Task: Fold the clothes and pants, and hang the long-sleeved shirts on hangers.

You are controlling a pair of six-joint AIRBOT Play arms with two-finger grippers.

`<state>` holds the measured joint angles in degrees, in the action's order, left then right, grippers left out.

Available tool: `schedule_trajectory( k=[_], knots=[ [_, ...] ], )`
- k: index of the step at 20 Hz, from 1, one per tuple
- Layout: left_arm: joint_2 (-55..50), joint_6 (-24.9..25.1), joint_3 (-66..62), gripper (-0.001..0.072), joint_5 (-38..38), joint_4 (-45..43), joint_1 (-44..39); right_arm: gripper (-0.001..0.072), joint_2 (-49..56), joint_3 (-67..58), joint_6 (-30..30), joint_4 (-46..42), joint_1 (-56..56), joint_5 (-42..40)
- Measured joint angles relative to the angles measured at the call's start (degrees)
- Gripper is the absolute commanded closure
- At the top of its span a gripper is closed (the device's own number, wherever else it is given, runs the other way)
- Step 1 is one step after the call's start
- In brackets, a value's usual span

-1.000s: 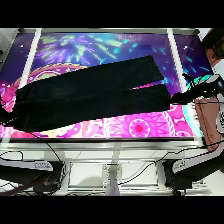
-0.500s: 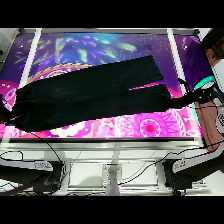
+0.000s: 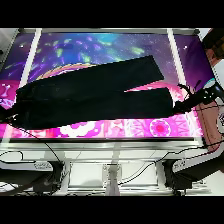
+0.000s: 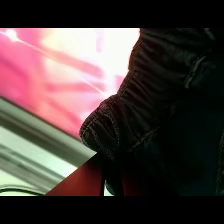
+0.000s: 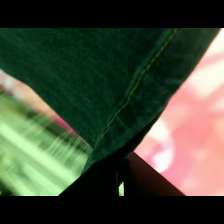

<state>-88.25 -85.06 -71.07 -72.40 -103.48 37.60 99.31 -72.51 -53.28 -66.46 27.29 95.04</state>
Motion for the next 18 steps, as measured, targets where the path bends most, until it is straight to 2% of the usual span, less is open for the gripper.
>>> schedule_trajectory(
  k=[6, 9, 13, 18],
  knots=[
    [6.47, 4.52, -0.13, 0.0644, -1.05, -0.79, 4.85, 0.0693, -3.74, -0.44, -1.05, 7.28, 1.40, 6.54],
    [8.96, 7.23, -0.13, 0.0644, -1.40, 3.78, 8.55, 0.0693, -5.84, -0.48, -0.72, 14.03, 1.53, 5.49],
    [11.23, 9.73, -0.15, 0.0645, -1.99, 11.58, 13.03, 0.0693, -7.10, -0.50, -4.17, 25.90, 1.53, -3.32],
    [12.85, 12.44, -0.17, 0.0646, -3.61, 23.04, 18.53, 0.0693, -7.48, -0.68, -9.09, 40.74, 0.22, -19.80]
  ],
)
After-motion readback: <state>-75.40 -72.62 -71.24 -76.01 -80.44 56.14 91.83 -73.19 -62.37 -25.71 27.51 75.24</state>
